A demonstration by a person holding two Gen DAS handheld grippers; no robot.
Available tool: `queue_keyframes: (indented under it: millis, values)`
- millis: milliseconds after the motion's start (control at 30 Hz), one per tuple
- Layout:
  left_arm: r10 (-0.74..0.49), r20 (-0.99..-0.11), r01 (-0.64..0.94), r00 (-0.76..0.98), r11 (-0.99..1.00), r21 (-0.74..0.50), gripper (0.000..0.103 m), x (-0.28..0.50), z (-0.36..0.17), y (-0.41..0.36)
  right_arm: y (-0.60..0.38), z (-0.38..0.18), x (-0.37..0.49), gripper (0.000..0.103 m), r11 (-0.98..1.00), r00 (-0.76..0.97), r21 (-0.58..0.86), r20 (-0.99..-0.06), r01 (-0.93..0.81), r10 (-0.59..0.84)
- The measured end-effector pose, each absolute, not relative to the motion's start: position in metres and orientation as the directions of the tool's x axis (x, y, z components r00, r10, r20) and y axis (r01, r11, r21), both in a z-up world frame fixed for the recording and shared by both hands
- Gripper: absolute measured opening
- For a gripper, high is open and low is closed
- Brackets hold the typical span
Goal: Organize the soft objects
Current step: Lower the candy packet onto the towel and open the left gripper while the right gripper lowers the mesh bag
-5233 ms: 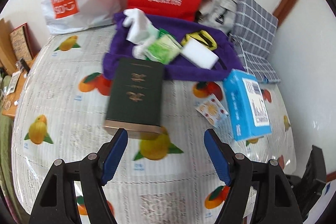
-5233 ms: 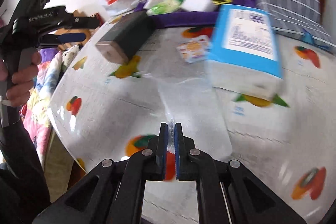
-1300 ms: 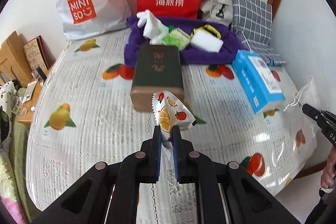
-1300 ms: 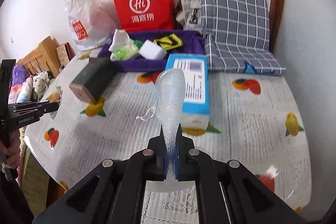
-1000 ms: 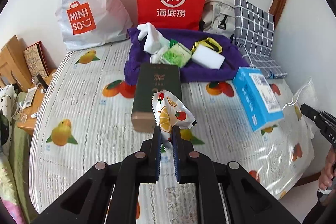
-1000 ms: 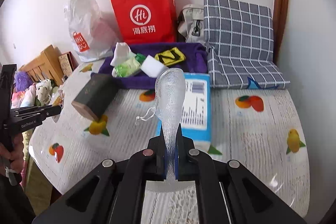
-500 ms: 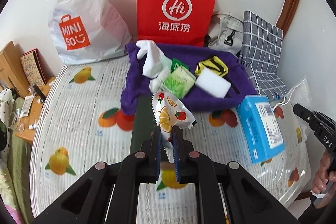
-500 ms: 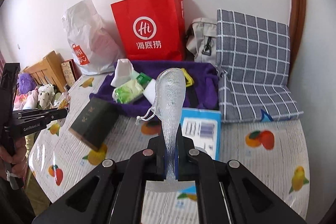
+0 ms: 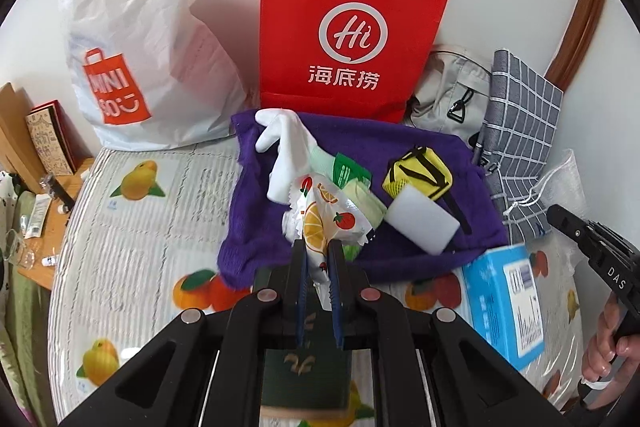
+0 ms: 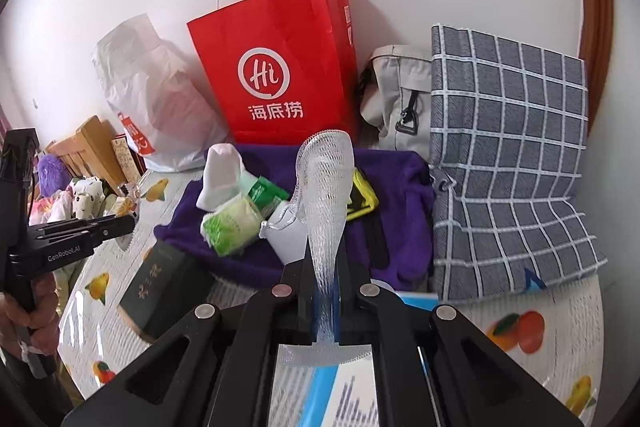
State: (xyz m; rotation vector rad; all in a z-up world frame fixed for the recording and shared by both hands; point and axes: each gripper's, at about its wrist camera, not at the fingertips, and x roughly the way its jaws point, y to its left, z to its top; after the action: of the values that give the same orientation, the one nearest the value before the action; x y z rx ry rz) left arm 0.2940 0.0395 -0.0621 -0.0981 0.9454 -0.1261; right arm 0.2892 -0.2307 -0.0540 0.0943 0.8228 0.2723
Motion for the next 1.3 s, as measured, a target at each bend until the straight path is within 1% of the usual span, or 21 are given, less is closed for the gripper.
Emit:
queue_keyframes:
  millis: [200,367,500,733,867,1033,1233,1300]
  values:
    - [-0.15,-0.803,0.077,0.577,0.989,-0.129,0.01,0.32,-0.066,0.03,-0.23,-0.057,0.32,0.005,0.961,0.643,0.188,-0.714,-0.204,0.277]
    - [-0.147,-0.802,0.086,0.579,0.989,-0.12,0.011,0.339,-0.067,0.024,-0.231,-0.059,0.342,0.005,0.951,0.633,0.231,-0.71,-0.206,0.309]
    - [-0.158,-0.802,0.09,0.576,0.987,-0.13,0.011,0.354,-0.071,0.021,-0.231,-0.065,0.358,0.005,0.955,0.632,0.22,-0.716,-0.197,0.295]
    - [-0.166,-0.821,0.075,0.546,0.986,-0.15,0.011,0.38,-0.088,0.025,-0.24,-0.098,0.381,0.005,0.962,0.588,0.223,-0.761,-0.16,0.274]
    - [-0.192,-0.83,0.071,0.523,0.981,-0.182,0.012,0.396,-0.102,0.026,-0.239,-0.114,0.391,0.007,0.961,0.555,0.209,-0.785,-0.181,0.275]
    - [-0.191,-0.844,0.092,0.501,0.982,-0.167,0.014,0.404,-0.112,0.022,-0.235,-0.128,0.398,0.009,0.96,0.523,0.192,-0.808,-0.203,0.272]
    - [-0.197,-0.856,0.083,0.478,0.98,-0.179,0.014,0.412,-0.126,0.023,-0.231,-0.145,0.405,0.009,0.952,0.473,0.224,-0.829,-0.207,0.298]
    - [-0.212,-0.856,0.084,0.471,0.977,-0.195,0.016,0.413,-0.128,0.023,-0.23,-0.148,0.406,0.009,0.952,0.465,0.225,-0.833,-0.208,0.299]
